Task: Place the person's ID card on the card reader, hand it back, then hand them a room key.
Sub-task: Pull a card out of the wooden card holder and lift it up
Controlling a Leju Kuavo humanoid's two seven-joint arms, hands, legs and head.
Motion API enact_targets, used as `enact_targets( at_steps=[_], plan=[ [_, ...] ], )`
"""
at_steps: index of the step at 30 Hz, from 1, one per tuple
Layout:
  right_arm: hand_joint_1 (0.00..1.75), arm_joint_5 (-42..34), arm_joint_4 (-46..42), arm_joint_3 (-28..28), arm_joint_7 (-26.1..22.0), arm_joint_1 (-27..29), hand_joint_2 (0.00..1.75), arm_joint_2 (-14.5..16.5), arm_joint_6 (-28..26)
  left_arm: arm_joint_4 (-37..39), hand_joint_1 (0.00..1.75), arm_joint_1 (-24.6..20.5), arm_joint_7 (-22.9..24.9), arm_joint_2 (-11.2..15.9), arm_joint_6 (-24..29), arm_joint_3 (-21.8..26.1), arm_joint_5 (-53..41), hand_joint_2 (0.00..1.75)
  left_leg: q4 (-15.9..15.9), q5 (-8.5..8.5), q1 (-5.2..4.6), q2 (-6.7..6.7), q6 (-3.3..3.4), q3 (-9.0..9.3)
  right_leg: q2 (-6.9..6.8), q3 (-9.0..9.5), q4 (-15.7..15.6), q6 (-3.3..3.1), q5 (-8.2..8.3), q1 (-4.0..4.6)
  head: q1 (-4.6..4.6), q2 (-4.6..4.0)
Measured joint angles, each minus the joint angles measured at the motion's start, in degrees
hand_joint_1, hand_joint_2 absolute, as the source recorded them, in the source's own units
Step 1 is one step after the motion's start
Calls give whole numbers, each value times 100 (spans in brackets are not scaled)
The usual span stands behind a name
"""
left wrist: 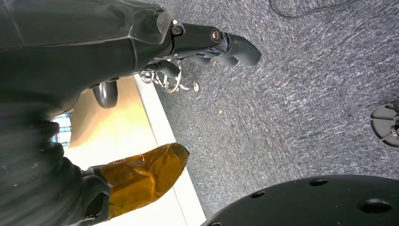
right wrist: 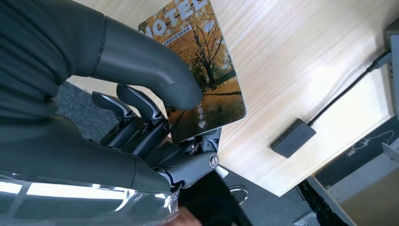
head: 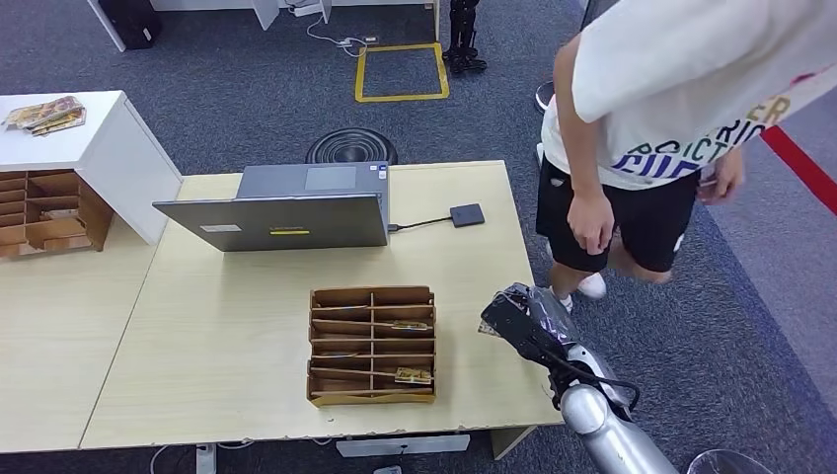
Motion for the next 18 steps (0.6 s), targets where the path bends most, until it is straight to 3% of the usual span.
enact_targets(
  at_steps=[3,5,10,18],
  plan=[
    [175,-155,-764,-346,-798,410,175,281,-1136,1,0,1,-7,-15,34,0,-41,175,-1,0,1,-9,0,-6,-5,-5,1,-1,-2,0,-3,0],
    [175,-30,-1341,-483,-858,600,175,421,-1600,1,0,-6,-7,-25,49,0,-55,175,-2,-1,2,-7,-1,-6,-2,-8,1,-1,-5,1,-4,0],
    [175,45,-2114,-653,-802,908,175,558,-1710,0,0,-12,-7,-50,51,0,-64,175,-3,-2,1,0,-2,-9,1,-10,1,-1,-7,1,-2,0],
    [175,15,-2468,-752,-891,1036,175,641,-1744,1,0,-13,-7,-59,49,-1,-86,175,-2,0,0,2,-1,-8,-1,-9,1,-1,-5,0,-2,0]
  ],
)
